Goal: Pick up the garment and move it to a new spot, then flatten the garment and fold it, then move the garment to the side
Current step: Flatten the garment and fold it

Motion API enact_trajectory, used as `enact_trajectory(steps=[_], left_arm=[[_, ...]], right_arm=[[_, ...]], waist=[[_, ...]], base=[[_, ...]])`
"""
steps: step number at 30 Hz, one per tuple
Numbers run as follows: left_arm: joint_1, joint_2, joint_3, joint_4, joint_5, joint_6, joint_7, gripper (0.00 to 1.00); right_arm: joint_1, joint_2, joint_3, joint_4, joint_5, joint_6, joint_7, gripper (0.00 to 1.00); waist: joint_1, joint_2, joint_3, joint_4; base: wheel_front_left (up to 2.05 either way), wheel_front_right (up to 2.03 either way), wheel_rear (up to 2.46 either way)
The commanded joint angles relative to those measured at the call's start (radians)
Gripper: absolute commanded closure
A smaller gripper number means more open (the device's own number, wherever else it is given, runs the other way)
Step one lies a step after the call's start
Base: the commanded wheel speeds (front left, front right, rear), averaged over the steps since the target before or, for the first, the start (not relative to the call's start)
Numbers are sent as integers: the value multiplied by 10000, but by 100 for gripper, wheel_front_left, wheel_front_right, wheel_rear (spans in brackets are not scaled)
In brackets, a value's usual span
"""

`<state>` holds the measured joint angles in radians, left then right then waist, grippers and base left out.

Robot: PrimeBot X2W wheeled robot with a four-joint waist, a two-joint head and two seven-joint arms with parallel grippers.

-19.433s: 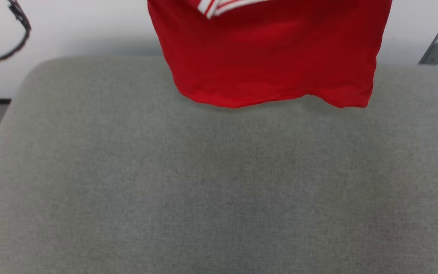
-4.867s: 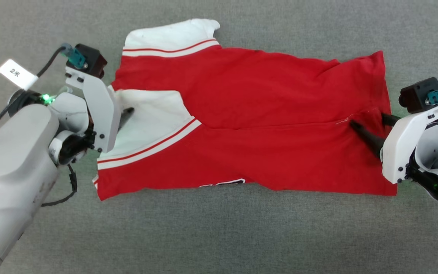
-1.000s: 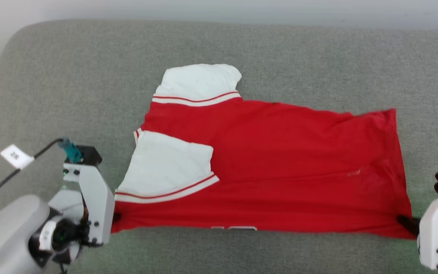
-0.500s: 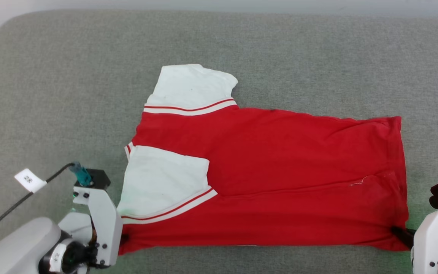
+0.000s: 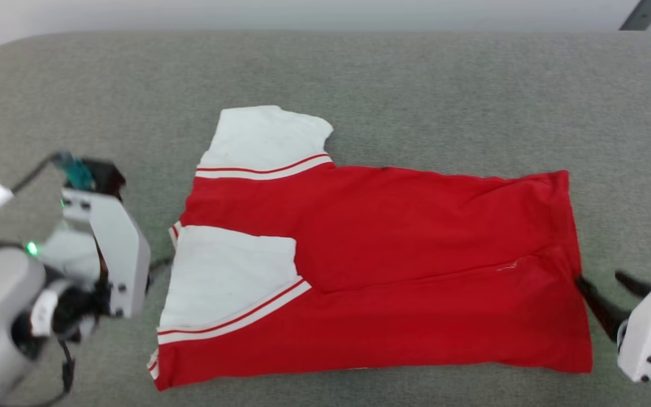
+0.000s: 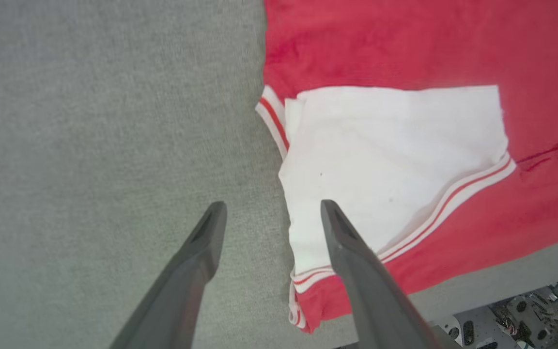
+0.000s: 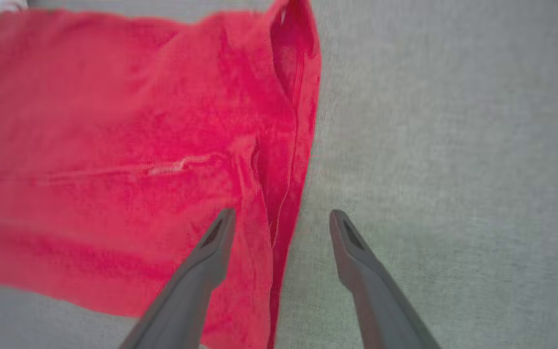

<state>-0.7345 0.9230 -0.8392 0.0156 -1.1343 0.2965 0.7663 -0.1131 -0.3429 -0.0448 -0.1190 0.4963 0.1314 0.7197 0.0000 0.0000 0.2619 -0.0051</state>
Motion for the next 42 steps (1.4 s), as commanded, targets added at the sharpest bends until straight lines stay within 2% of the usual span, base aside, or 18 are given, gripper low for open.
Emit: enact_trajectory(steps=[1,3,7,12,17,27,32,40,41,42], left_arm=[[-95,-4,8,15,77,-79,15,0],[-588,-142,135,144,229,-246,-75,0],[-1540,-477,250,745,775,-849,-567,0],[-2674,-956,333,1922,1402,-1730,-1342,0],[-3669,-1314,341,3275,1802,-2433,-1738,0],[-5253,-1956,-24,5556,2037,-3409,-891,0],[-5657,-2224,-233,6461,2030,-3561,-313,0],[-5585,-2656,-701,7382,1857,-3455,1121,0],[-5553,-2683,-749,7448,1842,-3435,1266,17],[-5512,-2704,-808,7509,1826,-3443,1406,61]], right_arm=[[-112,28,-10,-62,-18,-17,-102,0],[-344,125,0,-287,-149,-17,-739,0],[-842,288,170,-502,-483,-17,-2366,0],[-1461,539,611,-324,-876,-17,-4413,0],[-1930,750,1000,31,-1230,-17,-5769,0],[-2453,1009,1401,602,-1340,-17,-6746,0],[-2602,1074,1446,758,-1256,-17,-6877,0],[-2733,1052,1318,876,-1254,-17,-6842,0],[-2747,1058,1313,883,-1259,-17,-6823,0],[-2770,1071,1322,897,-1253,-17,-6798,0]], waist=[[0,0,45,-132],[0,0,141,-298],[0,0,436,-705],[0,0,912,-1303],[0,0,1457,-1819],[0,0,2276,-2420],[0,0,2518,-2553],[0,0,2653,-2512],[0,0,2662,-2499],[0,0,2666,-2488]], base=[[0,0,0],[0,0,0],[0,0,0],[0,0,0],[0,0,0],[0,0,0],[0,0,0],[0,0,0],[0,0,0],[0,0,0]])
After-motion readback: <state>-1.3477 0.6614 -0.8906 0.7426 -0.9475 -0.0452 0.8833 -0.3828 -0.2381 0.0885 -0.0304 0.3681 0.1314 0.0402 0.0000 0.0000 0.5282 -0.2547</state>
